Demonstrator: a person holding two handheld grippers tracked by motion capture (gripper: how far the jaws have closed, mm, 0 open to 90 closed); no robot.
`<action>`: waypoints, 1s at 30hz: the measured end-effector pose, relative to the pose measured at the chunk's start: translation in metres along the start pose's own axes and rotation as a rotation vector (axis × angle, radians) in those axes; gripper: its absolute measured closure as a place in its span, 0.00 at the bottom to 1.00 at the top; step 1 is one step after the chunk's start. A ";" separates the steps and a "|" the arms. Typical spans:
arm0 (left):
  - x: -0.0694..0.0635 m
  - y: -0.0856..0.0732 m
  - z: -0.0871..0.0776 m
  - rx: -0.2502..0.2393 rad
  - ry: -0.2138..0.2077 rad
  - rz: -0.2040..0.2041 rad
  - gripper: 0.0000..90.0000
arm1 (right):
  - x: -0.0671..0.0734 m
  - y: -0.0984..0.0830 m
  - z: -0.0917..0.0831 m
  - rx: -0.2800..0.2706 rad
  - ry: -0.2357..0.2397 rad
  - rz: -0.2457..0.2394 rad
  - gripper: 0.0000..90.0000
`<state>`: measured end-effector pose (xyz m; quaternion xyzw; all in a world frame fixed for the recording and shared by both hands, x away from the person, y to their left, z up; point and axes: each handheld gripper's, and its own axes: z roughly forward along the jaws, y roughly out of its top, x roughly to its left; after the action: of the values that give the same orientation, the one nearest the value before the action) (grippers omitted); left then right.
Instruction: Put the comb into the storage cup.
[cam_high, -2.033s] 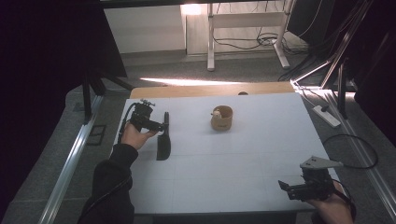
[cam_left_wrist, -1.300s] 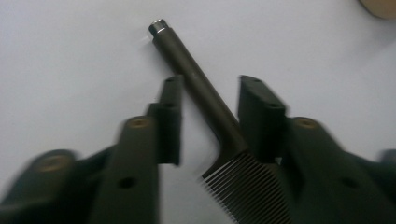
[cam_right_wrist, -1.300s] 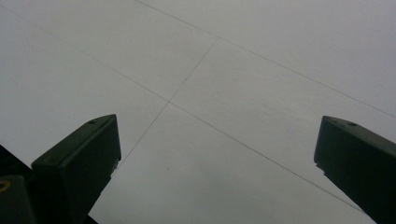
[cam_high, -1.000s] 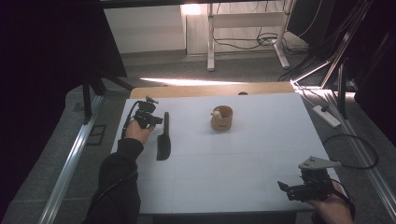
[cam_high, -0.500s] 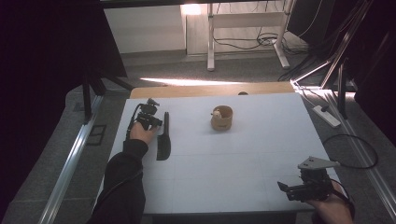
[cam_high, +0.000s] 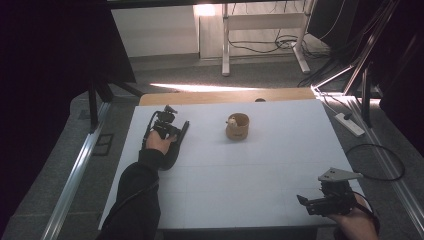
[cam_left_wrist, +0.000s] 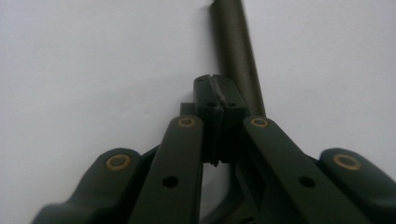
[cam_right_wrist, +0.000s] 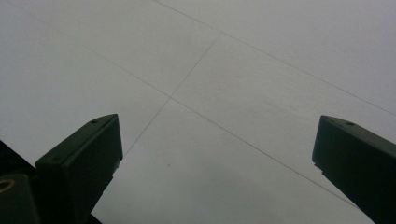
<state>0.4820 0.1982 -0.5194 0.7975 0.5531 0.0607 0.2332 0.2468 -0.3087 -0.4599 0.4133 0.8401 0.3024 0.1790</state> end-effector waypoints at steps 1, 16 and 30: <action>-0.003 0.001 0.001 0.002 -0.009 0.008 0.98 | 0.000 0.000 0.000 0.000 0.000 0.000 0.02; -0.035 0.001 0.005 0.014 -0.079 0.100 0.98 | 0.001 0.000 0.000 0.003 0.001 -0.005 0.03; -0.067 -0.012 0.003 0.039 -0.142 0.186 0.98 | 0.001 0.000 0.000 0.004 -0.002 -0.012 0.03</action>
<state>0.4469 0.1394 -0.5162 0.8520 0.4600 0.0149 0.2496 0.2462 -0.3076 -0.4600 0.4090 0.8429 0.2990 0.1808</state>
